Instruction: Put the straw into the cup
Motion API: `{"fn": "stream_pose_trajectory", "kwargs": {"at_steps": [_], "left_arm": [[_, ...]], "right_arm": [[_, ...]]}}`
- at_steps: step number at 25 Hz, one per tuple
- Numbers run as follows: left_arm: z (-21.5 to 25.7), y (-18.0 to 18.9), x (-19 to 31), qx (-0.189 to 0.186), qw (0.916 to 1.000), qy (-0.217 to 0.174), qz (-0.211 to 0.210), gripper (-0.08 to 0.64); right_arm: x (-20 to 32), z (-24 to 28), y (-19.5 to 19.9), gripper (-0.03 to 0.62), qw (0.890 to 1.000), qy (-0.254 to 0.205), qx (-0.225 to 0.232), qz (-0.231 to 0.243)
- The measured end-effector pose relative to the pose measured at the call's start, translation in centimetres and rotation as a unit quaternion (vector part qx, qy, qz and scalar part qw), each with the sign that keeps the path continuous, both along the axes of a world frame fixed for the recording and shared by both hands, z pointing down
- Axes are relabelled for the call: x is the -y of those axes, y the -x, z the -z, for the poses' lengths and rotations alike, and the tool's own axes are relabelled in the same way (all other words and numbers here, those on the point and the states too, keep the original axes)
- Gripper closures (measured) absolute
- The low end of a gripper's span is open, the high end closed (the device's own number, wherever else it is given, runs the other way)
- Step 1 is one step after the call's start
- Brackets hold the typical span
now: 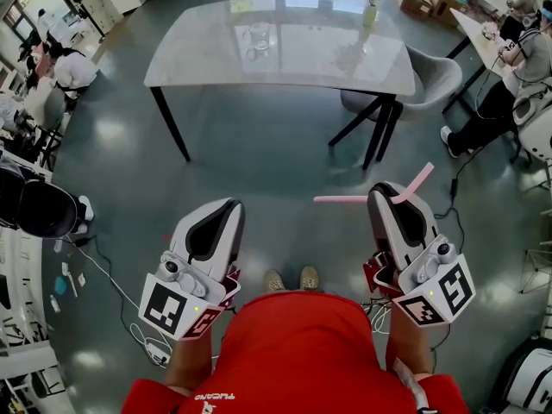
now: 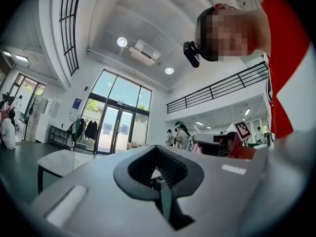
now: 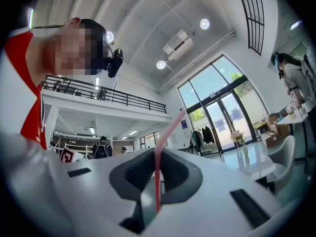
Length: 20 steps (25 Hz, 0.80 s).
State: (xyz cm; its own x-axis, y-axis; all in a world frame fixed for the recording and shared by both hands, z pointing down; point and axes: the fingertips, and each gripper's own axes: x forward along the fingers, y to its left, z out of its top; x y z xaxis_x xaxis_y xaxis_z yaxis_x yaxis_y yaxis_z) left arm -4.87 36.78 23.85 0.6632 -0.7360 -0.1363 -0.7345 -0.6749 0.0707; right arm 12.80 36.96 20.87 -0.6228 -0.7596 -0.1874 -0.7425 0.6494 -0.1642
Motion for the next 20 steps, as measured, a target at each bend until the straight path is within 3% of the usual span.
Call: {"fn": "stream_pose_trajectory", "kwargs": {"at_steps": [20], "left_arm": [[2.2,-3.6,4.9,0.001,0.9964,-0.026,0.081,0.554]], "right_arm": [[7.3,0.9,-3.5,0.569,0.996,-0.025,0.009,0.084]]}}
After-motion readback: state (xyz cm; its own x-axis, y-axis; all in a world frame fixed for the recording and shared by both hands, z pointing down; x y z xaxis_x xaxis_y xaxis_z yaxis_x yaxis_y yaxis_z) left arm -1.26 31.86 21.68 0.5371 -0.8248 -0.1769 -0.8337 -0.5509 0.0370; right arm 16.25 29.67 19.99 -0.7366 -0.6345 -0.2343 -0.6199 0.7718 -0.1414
